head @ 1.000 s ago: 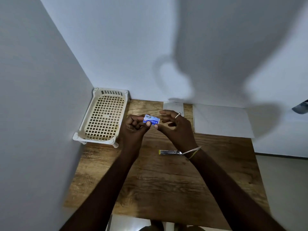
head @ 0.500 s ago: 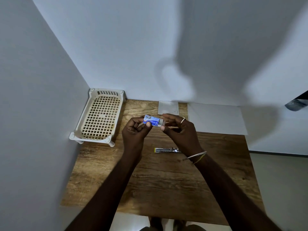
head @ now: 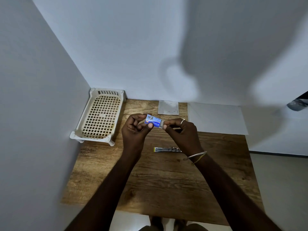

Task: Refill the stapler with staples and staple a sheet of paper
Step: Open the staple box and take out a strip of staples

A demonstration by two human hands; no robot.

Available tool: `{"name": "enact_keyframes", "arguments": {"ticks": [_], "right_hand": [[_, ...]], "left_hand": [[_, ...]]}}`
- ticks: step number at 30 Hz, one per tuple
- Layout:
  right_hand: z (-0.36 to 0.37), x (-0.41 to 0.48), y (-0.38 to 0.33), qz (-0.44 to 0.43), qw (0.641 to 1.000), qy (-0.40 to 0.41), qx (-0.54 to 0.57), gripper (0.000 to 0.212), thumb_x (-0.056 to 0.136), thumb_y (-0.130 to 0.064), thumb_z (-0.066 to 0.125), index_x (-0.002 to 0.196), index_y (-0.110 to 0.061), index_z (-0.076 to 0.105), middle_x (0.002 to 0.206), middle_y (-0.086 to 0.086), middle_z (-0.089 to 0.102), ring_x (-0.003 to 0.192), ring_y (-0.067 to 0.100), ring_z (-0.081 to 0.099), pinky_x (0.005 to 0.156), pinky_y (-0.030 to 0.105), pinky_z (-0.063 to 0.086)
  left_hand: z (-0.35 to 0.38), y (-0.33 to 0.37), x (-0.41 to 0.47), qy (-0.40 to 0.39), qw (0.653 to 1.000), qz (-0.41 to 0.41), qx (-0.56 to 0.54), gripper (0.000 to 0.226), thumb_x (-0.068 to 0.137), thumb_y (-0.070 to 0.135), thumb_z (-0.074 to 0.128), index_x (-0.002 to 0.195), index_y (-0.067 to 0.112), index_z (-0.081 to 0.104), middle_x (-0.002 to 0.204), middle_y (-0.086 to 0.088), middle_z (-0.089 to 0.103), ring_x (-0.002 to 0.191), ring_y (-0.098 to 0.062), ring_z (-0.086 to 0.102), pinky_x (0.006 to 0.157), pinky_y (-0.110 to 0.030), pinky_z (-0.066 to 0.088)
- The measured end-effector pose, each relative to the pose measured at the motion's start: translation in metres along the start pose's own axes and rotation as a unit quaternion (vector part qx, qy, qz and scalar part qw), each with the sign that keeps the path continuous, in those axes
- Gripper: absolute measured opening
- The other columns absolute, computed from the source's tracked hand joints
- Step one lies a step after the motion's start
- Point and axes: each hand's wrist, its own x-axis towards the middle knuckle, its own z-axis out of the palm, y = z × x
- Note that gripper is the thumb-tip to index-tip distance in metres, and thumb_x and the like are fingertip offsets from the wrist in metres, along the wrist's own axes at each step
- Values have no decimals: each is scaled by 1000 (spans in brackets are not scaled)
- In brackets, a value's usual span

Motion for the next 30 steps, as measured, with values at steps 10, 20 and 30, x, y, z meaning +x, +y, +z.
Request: {"name": "enact_keyframes", "arguments": {"ticks": [10,20,30], "right_hand": [[-1,-6,6,-17,1000,-3,1,9,82,-17,80,91,-17,79,90,-9,75,77,4,70,63,14,53],[-6,-8,2,-35,999,2,-21,9,82,-22,79,91,-21,78,88,-10,74,75,4,69,63,16,54],[-12,-6,0,-94,985,-22,-144,13,85,-35,73,96,-28,74,92,-13,72,76,2,65,63,31,57]], "left_hand": [[6,5,-1,-25,999,14,37,35,82,-8,75,104,17,65,119,-17,70,103,-27,69,81,-34,57],[7,-4,-3,-14,1000,10,-4,32,84,-8,73,108,11,64,120,-14,72,112,-27,69,83,-32,57],[4,-17,-8,14,998,-47,-45,34,84,0,74,114,5,61,122,-17,71,110,-30,68,89,-40,56]]}}
